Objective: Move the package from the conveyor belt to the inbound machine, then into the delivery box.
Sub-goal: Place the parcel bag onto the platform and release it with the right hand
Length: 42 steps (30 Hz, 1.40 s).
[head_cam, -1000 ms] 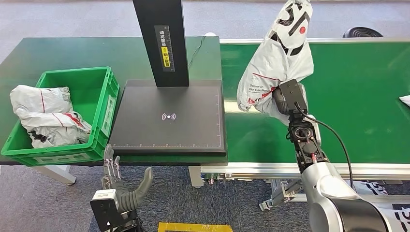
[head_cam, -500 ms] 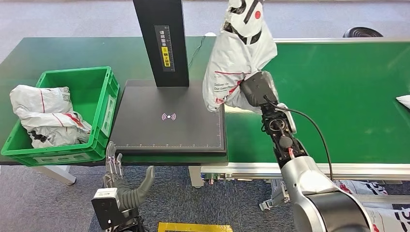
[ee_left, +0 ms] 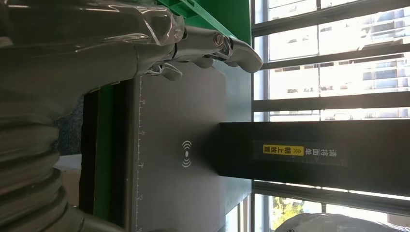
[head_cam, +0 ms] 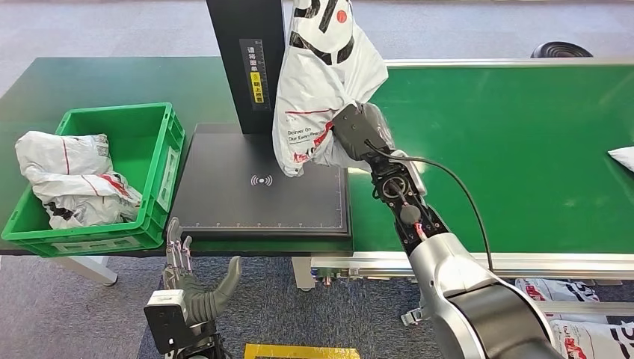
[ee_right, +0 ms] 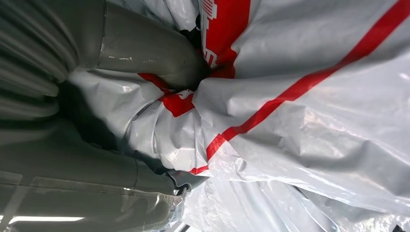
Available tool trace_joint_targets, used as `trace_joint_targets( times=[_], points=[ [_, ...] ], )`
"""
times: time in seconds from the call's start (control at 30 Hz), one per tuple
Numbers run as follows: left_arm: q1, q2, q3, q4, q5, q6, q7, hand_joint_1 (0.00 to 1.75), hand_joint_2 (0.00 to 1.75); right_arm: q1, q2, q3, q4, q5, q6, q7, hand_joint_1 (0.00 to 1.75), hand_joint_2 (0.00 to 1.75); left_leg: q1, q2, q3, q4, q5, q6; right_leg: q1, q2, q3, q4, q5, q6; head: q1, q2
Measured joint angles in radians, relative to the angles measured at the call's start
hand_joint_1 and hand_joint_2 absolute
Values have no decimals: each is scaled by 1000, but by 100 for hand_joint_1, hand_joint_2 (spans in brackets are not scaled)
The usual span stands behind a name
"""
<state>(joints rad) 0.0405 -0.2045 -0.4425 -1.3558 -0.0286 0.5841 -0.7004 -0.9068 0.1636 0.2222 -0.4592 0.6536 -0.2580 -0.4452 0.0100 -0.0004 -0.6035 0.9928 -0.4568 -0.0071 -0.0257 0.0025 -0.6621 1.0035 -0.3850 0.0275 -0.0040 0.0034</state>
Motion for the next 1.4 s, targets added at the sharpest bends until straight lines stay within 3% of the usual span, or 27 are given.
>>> trace_joint_targets(
  times=[0.37,0.7,1.4],
  points=[
    [-1,0,0,0,0,11,0,0,175,-59,43,46,43,20,-2,66,175,175,0,0,0,0,0,0,0,0,-1,0,0,0,0,0],
    [-4,-8,13,5,1,2,0,0,175,-108,80,68,81,57,-41,222,175,175,0,0,0,0,0,0,0,0,-1,0,0,0,0,0],
    [-27,-20,21,31,-9,-8,0,0,175,-118,96,85,128,62,-32,241,175,175,0,0,0,0,0,0,0,0,-1,0,0,0,0,0]
  ],
)
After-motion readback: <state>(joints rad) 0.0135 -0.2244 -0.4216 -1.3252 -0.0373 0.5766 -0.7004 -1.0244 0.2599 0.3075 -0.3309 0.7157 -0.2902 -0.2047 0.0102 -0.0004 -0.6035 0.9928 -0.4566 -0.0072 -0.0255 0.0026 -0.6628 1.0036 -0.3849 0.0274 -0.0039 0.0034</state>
